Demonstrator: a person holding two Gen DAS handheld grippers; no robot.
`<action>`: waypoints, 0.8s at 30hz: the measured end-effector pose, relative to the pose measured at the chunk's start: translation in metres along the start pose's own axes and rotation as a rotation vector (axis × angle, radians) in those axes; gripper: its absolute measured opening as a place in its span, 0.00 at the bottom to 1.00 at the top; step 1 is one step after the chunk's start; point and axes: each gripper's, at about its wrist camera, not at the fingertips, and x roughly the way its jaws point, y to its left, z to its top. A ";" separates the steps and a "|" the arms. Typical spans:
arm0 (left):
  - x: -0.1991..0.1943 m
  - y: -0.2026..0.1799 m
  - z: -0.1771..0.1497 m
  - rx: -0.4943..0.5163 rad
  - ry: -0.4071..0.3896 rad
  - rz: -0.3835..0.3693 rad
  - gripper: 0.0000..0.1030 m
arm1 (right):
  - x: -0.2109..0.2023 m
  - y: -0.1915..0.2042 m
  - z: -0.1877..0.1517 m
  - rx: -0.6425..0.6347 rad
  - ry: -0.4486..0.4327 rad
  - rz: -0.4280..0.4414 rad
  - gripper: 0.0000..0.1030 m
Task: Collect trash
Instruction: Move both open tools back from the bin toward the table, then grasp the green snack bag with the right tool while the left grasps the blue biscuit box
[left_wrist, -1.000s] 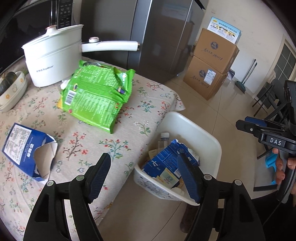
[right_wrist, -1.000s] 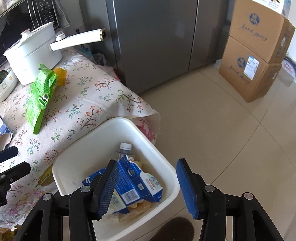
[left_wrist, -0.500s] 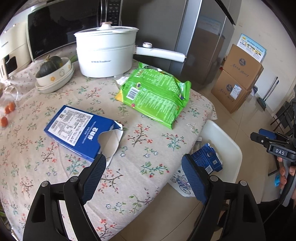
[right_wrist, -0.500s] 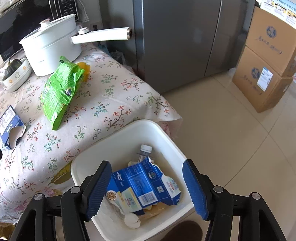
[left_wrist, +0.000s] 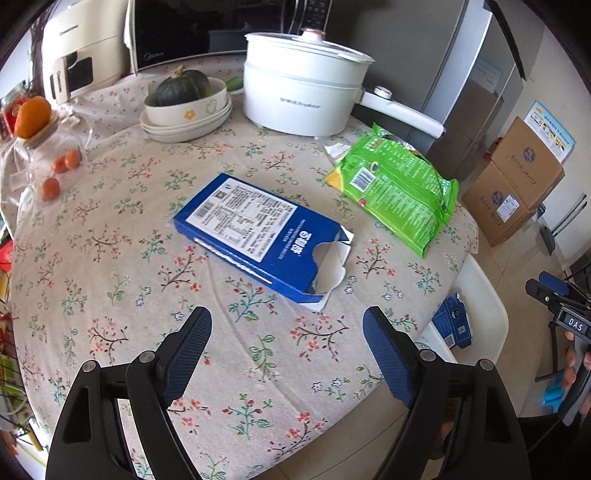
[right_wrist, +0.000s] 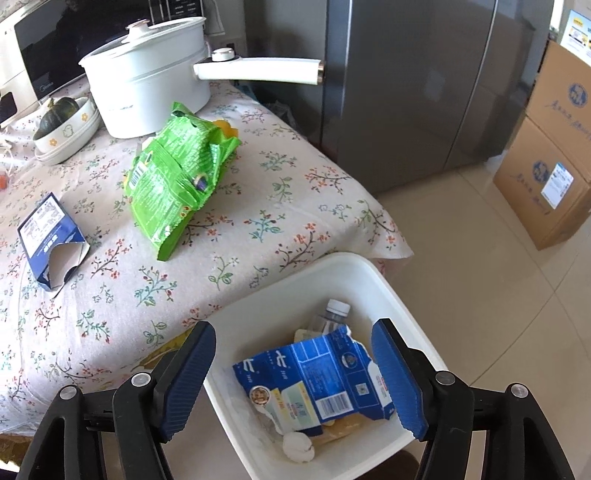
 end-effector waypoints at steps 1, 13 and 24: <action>0.000 0.007 0.001 -0.016 -0.002 -0.001 0.84 | 0.001 0.004 0.002 -0.008 0.000 0.002 0.72; 0.052 -0.005 0.006 -0.016 0.013 0.098 0.84 | 0.021 0.063 0.031 -0.120 0.025 0.047 0.74; 0.110 -0.049 -0.001 -0.079 -0.025 0.348 0.84 | 0.036 0.078 0.050 -0.161 0.025 0.041 0.74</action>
